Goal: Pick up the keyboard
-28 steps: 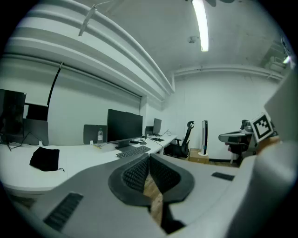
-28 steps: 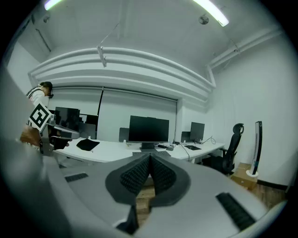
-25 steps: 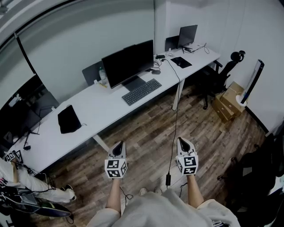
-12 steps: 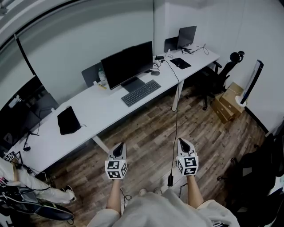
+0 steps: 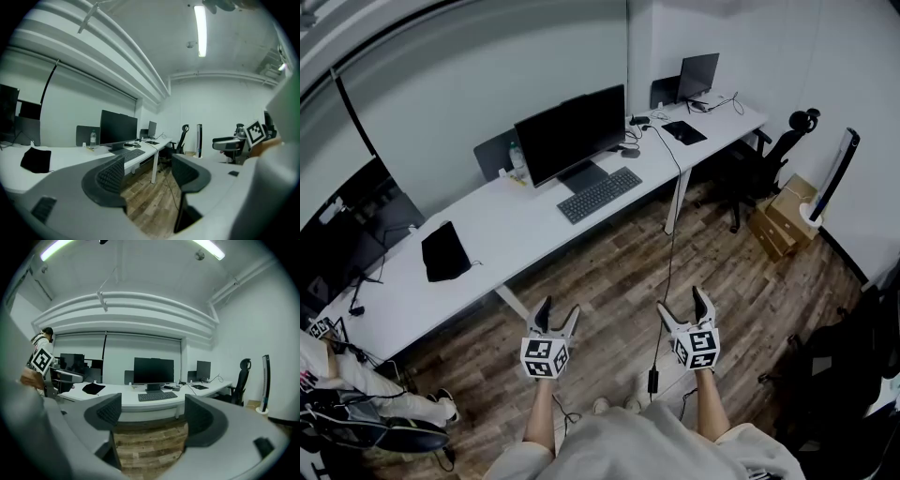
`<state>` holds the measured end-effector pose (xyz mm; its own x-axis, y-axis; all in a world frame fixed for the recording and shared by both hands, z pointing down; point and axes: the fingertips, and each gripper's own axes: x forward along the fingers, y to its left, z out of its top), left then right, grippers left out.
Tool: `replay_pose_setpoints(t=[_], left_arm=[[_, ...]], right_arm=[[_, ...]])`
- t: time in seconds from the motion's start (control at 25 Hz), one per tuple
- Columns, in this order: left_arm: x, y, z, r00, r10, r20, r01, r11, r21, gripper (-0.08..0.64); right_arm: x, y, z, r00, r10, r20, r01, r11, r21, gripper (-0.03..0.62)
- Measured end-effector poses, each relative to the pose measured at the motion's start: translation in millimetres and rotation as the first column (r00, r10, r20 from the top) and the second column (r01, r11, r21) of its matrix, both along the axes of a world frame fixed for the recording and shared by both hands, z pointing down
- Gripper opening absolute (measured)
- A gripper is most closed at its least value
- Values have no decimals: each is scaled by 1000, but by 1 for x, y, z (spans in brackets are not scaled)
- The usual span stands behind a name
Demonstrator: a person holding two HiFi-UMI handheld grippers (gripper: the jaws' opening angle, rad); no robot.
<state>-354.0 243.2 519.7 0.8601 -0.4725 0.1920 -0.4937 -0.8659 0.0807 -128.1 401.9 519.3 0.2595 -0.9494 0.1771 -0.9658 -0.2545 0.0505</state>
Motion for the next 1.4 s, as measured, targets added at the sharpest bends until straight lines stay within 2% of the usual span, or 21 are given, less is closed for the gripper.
replay_pose_setpoints(t=[0.48, 0.96, 1.4], left_arm=[[16, 4, 5, 1000, -30, 10, 30, 1000, 3, 291], [49, 16, 14, 998, -66, 23, 66, 998, 0, 291], [74, -6, 24, 997, -70, 28, 70, 998, -2, 291]], right_arm=[[17, 3, 6, 1000, 1, -11, -1, 1000, -10, 376], [49, 9, 15, 998, -48, -28, 47, 998, -33, 365], [68, -21, 25, 997, -69, -27, 68, 997, -37, 359]])
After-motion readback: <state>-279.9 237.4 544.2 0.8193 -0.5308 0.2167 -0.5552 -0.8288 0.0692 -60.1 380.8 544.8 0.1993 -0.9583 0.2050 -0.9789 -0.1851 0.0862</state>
